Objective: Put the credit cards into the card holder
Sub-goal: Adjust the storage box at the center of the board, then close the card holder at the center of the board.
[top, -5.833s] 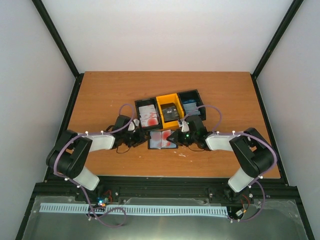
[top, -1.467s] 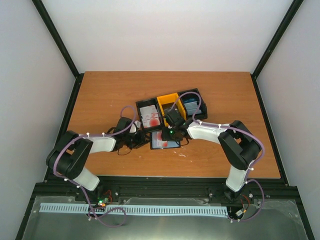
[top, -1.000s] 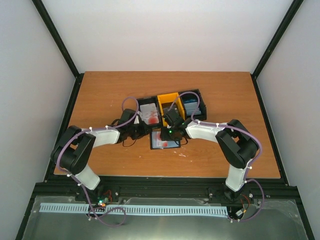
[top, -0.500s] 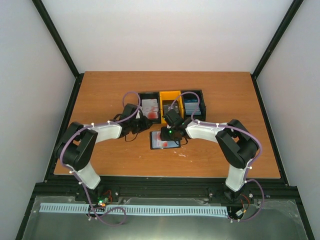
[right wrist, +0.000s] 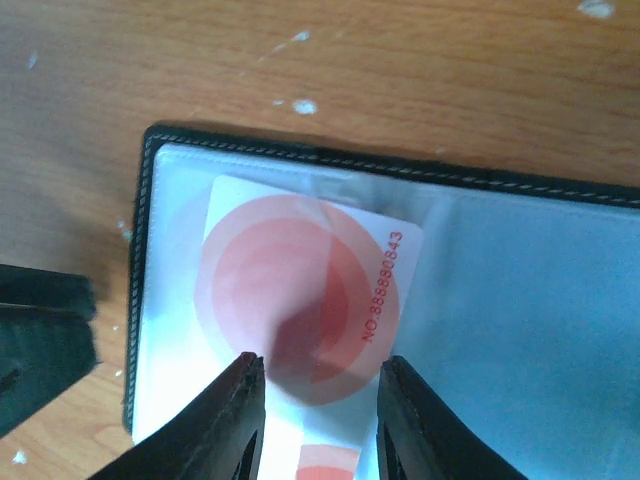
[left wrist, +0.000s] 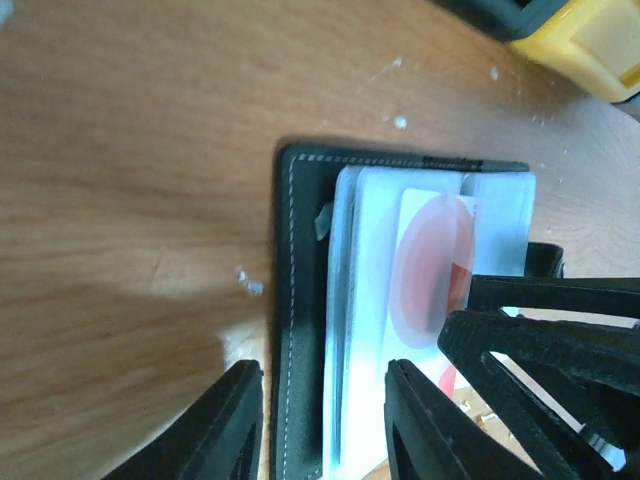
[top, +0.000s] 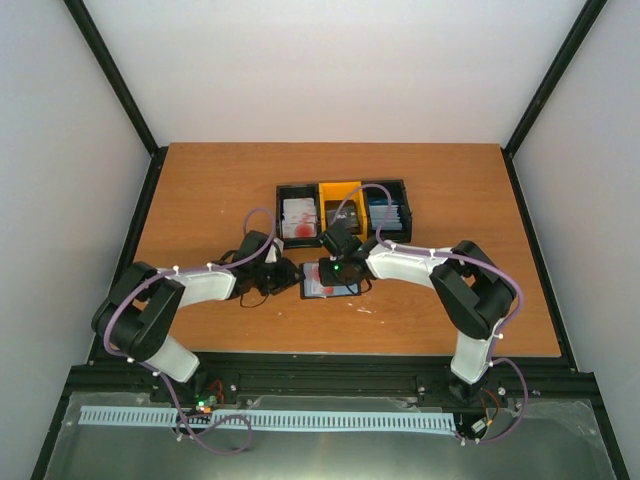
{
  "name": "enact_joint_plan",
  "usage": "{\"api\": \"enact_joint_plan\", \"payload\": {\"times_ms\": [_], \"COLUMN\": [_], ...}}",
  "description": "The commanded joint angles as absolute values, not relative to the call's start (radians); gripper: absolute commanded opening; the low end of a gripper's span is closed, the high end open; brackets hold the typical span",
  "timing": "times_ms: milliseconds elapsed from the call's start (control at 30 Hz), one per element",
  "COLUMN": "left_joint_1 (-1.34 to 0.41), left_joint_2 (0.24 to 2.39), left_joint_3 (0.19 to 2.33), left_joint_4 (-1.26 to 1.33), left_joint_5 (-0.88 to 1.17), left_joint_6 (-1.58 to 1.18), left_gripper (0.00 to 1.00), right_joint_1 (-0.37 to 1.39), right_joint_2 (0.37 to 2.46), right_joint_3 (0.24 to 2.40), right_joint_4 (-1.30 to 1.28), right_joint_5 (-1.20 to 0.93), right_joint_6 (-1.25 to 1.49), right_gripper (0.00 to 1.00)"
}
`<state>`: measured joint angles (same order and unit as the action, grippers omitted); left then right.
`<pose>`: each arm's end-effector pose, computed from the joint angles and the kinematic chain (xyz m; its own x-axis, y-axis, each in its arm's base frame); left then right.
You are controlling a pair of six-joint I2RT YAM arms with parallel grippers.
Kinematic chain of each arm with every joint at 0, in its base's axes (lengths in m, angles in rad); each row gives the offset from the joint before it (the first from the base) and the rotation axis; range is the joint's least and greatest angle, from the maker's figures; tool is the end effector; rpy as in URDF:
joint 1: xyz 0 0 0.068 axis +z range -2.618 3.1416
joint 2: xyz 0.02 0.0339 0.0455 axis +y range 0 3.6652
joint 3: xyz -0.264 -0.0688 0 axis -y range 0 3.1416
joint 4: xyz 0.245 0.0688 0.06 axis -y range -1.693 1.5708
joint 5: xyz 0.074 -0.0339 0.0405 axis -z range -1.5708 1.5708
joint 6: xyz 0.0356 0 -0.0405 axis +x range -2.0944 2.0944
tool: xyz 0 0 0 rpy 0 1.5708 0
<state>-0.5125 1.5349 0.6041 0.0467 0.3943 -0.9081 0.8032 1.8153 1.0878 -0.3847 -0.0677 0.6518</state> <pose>0.2310 -0.1456 0.1340 -0.9389 -0.3069 -0.1558 -0.1222 0.7205 -0.6826 0.2450 0.2573 0.1533 -0.9431 -0.1058 -0.3151 -0.2096 0.9251 0.3168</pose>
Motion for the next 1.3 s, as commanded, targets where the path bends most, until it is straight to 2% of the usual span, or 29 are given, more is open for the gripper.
{"api": "enact_joint_plan", "payload": {"times_ms": [0, 167, 467, 600, 800, 967, 1267], "left_joint_1": [-0.522, -0.522, -0.522, -0.522, -0.512, -0.499, -0.494], "left_joint_2": [1.559, 1.585, 1.609, 1.575, 1.457, 1.394, 1.386], "left_joint_3": [0.587, 0.588, 0.596, 0.597, 0.599, 0.589, 0.576], "left_joint_4": [0.082, 0.089, 0.103, 0.058, 0.001, 0.021, 0.038], "left_joint_5": [0.465, 0.460, 0.436, 0.375, 0.258, 0.273, 0.326], "left_joint_6": [-0.950, -0.961, -0.963, -0.967, -0.946, -0.926, -0.913], "left_gripper": [0.33, 0.26, 0.25, 0.26, 0.38, 0.52, 0.58], "right_joint_1": [0.822, 0.822, 0.822, 0.823, 0.822, 0.809, 0.791], "right_joint_2": [1.830, 1.861, 1.912, 1.868, 1.725, 1.626, 1.609], "right_joint_3": [1.108, 1.120, 1.164, 1.181, 1.187, 1.116, 1.036], "right_joint_4": [-0.340, -0.303, -0.329, -0.380, -0.504, -0.549, -0.534], "right_joint_5": [-0.151, -0.213, -0.190, -0.109, 0.050, 0.144, 0.176], "right_joint_6": [0.639, 0.641, 0.577, 0.562, 0.532, 0.536, 0.457], "right_gripper": [0.31, 0.31, 0.34, 0.38, 0.50, 0.57, 0.64]}}
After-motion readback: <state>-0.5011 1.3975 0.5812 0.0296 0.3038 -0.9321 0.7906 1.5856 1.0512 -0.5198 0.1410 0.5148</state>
